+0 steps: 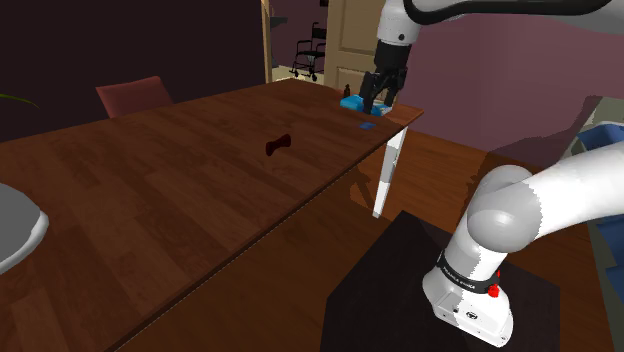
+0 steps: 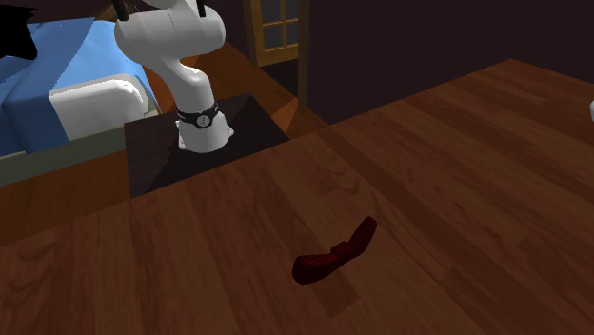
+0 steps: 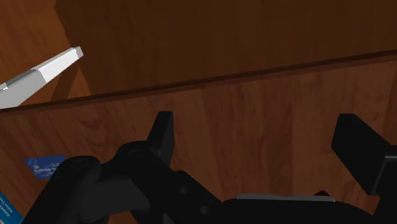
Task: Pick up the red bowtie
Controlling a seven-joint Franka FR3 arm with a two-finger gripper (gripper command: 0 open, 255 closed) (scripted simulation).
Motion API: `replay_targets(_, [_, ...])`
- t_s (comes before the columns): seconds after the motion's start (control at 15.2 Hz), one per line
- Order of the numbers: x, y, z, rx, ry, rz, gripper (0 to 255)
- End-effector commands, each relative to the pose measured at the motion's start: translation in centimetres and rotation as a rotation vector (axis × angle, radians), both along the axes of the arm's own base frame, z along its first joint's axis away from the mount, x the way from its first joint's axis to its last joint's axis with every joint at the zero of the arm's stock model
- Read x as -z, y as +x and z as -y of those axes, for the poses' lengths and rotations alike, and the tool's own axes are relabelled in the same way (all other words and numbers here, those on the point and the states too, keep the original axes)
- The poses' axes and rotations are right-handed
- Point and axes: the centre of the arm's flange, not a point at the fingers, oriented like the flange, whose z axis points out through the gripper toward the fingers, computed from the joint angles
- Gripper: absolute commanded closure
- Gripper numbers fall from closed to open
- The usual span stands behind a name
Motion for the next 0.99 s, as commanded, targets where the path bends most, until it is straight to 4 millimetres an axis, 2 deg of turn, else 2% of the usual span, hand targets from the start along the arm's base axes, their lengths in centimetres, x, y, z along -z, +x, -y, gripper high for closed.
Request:
replay_targets(0.0, [0.0, 0.0, 0.0, 0.000, 0.000, 0.000, 0])
replay_targets(0.46, [3.6, 6.5, -6.0, 0.337, 0.020, -0.010, 0])
replay_targets(0.92, [7.1, 14.6, -9.6, 0.674, 0.039, -0.019, 0])
